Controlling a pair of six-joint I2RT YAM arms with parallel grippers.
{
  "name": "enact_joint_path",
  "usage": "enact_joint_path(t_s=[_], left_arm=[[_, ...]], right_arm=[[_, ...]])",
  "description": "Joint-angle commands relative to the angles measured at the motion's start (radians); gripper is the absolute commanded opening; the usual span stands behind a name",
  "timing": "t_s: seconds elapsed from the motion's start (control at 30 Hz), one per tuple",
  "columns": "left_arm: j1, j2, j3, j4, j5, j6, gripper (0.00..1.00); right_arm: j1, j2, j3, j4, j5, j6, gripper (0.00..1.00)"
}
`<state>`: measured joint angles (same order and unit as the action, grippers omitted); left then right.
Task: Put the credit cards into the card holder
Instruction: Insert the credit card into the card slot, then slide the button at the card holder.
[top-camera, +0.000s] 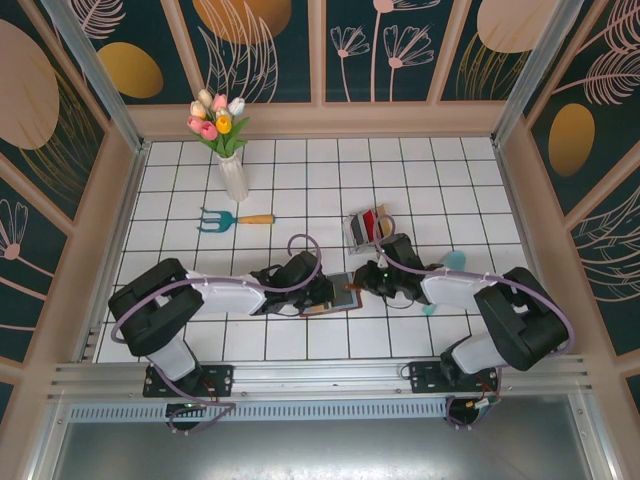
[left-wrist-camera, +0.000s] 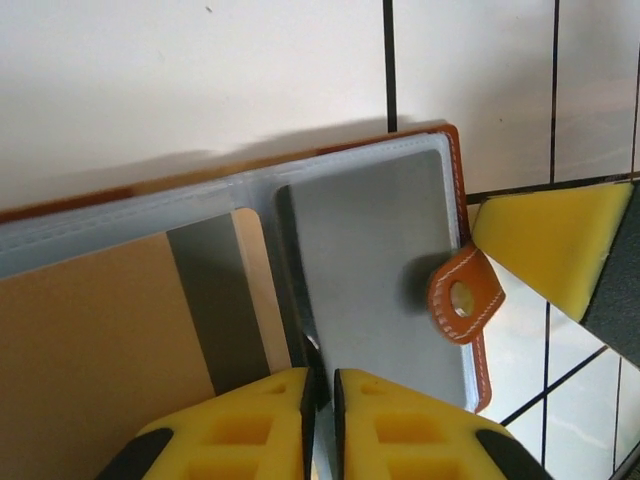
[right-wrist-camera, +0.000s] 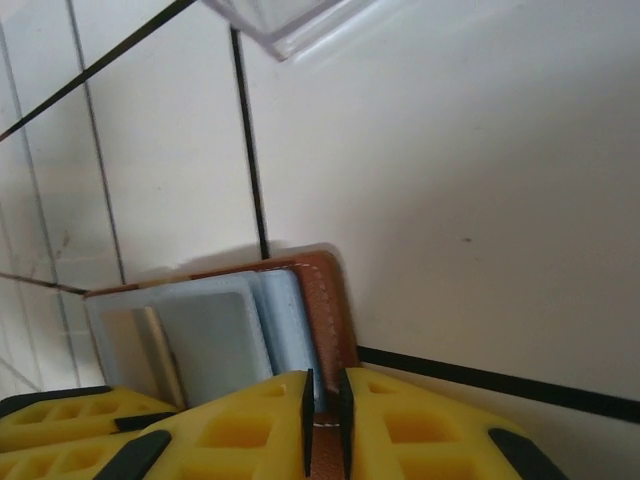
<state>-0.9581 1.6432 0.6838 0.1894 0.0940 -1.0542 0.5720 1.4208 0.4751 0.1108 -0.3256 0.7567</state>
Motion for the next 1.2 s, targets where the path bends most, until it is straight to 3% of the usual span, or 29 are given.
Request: enact_joint_path(t_s=[0.0,0.17,0.33,0.7,0.9,1.17], left_arm=[[-0.004,-0.065,-0.044,-0.121,-0.109,0.015,0.20],[-0.005,-0.125,-0.073,-0.104,-0.120,0.023,0.23],[-0.004,-0.172,-0.069,-0.091,-0.150,0.027,0.24],[-0.002,-0.321,-0.141,-0.184,-0.337,-0.036,0.29],[-0.002,-0.297,-0.143,-0.114,-0.289,0.015,0.31],[-0.001,-0.174,-0.093,-0.106,-0.240,0.045,0.25]], right_arm=[[0.001,-0.040,0.041,-0.182,0.148,-0.042,0.19],[0.027,-0.115,0.086,-0.232,0.184,-0.063,0.22],[0.135,-0.179,0.135,-0.204,0.175,-0.045,0.22],[0.311,0.040,0.273,-0.204,0.178,0.011,0.17],[0.372,0.139,0.366,-0.382,0.315,0.021,0.17],[0.375,0.059,0.343,-0.510,0.426,0.049,0.18]])
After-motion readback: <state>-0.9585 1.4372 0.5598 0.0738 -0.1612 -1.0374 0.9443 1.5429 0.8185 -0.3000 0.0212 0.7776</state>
